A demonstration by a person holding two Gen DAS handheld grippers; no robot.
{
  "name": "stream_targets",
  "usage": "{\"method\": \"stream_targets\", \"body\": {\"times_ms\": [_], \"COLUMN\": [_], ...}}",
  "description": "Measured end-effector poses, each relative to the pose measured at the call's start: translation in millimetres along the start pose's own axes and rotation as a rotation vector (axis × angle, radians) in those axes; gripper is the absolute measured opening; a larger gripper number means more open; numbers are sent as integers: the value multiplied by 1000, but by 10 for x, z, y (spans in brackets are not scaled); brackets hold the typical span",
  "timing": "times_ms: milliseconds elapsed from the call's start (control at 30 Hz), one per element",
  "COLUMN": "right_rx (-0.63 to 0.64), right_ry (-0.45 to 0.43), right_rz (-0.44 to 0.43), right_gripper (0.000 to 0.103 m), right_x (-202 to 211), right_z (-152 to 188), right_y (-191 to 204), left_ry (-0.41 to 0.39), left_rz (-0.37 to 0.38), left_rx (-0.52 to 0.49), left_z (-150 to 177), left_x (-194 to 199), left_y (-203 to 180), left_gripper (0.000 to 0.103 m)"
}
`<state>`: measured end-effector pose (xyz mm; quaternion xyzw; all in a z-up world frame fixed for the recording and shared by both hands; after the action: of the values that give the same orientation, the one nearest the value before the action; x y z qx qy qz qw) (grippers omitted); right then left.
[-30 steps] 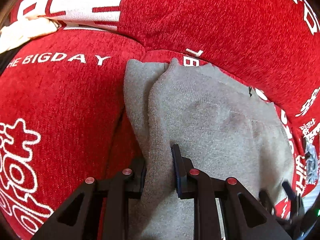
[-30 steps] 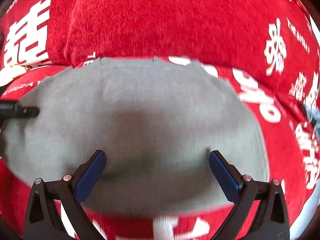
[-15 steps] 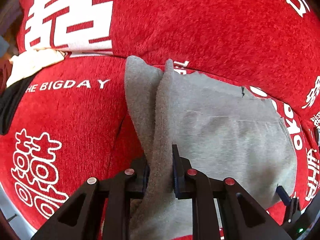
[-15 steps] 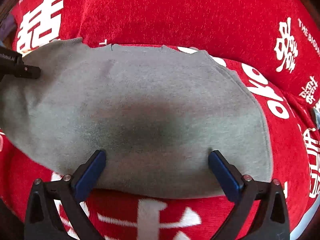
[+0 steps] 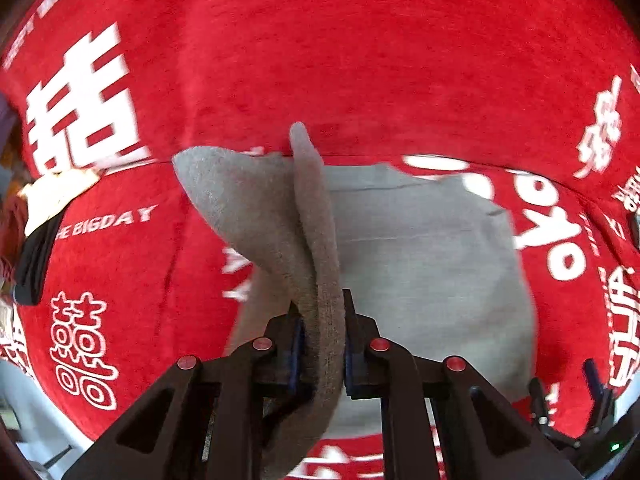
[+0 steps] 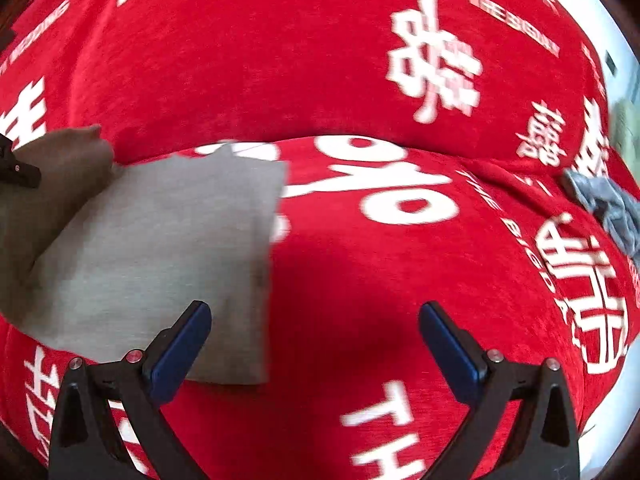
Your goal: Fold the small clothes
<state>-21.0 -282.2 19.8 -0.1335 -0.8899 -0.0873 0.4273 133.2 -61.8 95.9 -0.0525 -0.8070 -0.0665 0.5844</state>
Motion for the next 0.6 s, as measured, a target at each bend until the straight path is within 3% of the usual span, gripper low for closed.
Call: {"method": "stream_targets", "body": {"times_ms": [133, 367, 433, 533, 600], "right_rx": [-62, -98, -115, -126, -129], "right_ry": [8, 39, 50, 57, 61], "right_rz": [-9, -7, -8, -10, -9], "right_gripper": [103, 103, 103, 103, 103], "right_x": [-82, -240, -271, -294, -310], "right_z": [55, 200, 241, 290, 300], "right_y": [-319, -590, -649, -708, -718], "left_ry": [25, 110, 139, 91, 94], "left_rz": [36, 57, 25, 35, 59], "left_rx": [-51, -157, -173, -210, -233], "left_z": [-126, -71, -16, -5, -5], "left_x": [-37, -497, -712, -711, -659], "left_y": [-648, -1722, -1823, -1844, -1841], "left_gripper": [15, 15, 15, 17, 30]}}
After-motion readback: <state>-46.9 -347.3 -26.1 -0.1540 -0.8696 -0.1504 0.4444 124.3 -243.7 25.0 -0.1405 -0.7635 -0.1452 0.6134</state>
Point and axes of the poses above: each gripper's, at about its wrist camera, not at the fingertips, and x roughly against the way its jaws point, y to its left, z to its underside, the point moved 4 cm from there along -x, roughly the way its jaws point, and after that the axes turned 6 degrees about -x, right-handed, at the moved point
